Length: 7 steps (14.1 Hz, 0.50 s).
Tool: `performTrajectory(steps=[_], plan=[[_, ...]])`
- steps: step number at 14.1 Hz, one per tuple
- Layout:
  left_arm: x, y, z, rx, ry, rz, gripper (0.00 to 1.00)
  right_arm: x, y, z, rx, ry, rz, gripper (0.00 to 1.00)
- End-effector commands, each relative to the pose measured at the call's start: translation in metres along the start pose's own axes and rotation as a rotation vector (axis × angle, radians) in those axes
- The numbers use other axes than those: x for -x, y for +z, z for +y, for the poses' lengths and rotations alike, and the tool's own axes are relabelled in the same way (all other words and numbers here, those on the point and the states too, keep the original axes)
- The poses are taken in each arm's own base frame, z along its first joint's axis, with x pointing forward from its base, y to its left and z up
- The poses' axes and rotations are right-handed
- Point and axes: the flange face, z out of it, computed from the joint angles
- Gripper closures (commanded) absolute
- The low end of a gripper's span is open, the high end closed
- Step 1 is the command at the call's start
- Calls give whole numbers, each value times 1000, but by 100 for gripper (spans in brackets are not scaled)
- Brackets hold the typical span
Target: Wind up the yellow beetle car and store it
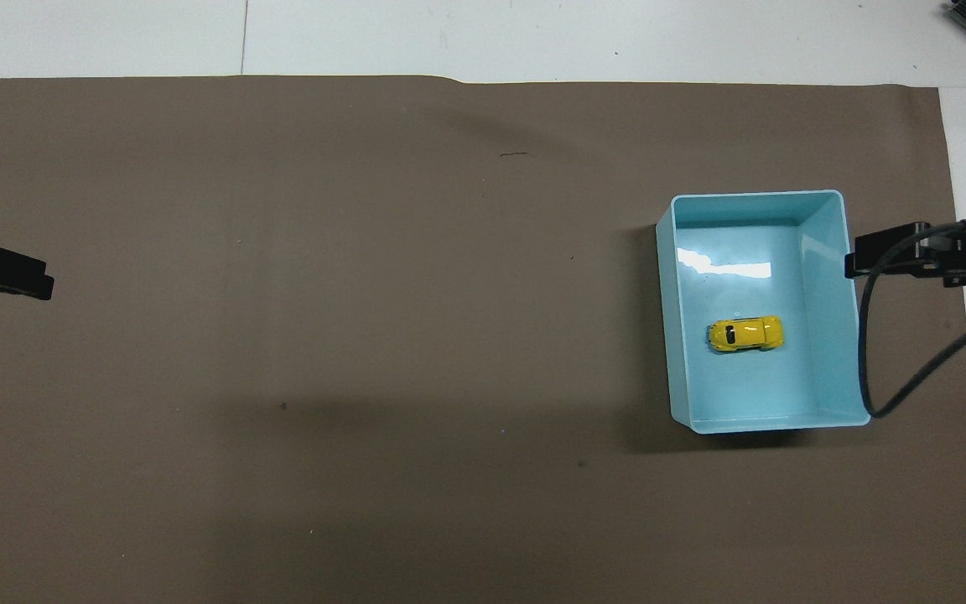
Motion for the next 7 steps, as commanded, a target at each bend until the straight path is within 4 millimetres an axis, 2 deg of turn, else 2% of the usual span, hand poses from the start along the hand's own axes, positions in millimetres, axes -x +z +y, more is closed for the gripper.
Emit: performTrajectory(steps=[1,4,7], plan=[[4,-5,-1,14,-11,-6,0,-5,-4,1,-12,34,-1,0],[4,-5,1,14,-8,-6,0,-3,-8,11,-13,43,5,0],[4,-5,-1,14,-11,-6,0,-2,-7,9,-20,41,-1,0]])
